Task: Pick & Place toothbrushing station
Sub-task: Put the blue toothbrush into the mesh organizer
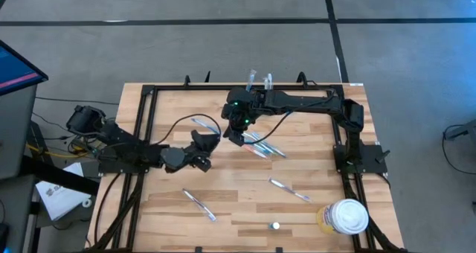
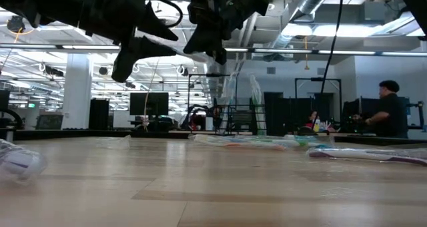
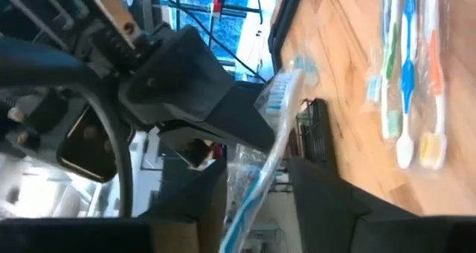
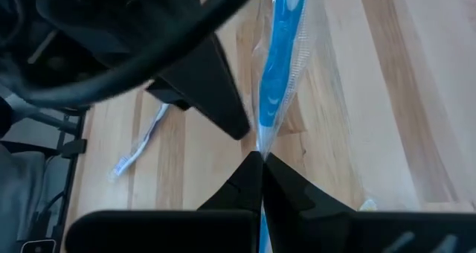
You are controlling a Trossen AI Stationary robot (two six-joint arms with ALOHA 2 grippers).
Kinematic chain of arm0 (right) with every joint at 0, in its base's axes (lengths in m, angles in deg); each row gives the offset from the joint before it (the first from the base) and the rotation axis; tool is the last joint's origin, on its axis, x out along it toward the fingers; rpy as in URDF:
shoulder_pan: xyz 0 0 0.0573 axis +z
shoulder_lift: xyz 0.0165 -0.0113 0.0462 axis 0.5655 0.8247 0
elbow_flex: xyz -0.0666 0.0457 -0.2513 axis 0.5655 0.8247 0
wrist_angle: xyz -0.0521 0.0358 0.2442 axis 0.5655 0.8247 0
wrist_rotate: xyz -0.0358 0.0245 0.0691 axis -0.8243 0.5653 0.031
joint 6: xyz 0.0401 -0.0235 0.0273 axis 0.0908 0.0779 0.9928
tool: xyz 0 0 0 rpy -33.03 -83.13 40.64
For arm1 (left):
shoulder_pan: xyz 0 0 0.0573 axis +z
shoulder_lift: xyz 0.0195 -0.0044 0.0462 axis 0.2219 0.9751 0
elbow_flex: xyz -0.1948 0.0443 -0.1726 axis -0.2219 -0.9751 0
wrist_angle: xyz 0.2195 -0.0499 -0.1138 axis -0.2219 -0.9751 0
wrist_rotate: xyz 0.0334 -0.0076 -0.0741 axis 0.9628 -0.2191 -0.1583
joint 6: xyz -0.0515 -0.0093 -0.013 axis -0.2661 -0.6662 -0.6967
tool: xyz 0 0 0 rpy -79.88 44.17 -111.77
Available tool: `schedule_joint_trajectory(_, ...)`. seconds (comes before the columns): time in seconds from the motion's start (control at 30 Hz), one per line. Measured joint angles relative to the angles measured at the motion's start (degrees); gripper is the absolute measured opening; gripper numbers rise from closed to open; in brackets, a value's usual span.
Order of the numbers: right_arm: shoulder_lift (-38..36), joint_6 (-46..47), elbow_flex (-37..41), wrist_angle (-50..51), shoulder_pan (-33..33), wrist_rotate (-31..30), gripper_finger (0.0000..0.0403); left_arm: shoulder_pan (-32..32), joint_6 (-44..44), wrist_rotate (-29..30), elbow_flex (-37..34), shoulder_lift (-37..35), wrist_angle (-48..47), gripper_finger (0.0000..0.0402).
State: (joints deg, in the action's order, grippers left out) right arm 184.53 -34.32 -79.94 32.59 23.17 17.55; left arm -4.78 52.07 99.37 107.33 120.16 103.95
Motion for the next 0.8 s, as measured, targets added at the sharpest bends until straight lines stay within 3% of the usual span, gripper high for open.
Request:
schedule_joint_trajectory(0.23,0.00,0.52,0.00,-2.03,-0.02,1.82,0.0000,0.25,4.56,-0.03,0.00,0.37,0.05,0.0165)
schedule_joint_trajectory(0.8,0.00,1.95,0.00,-4.46,0.59,4.17,0.0000,0.36,7.31,2.75,0.00,0.33,0.17,0.0088)
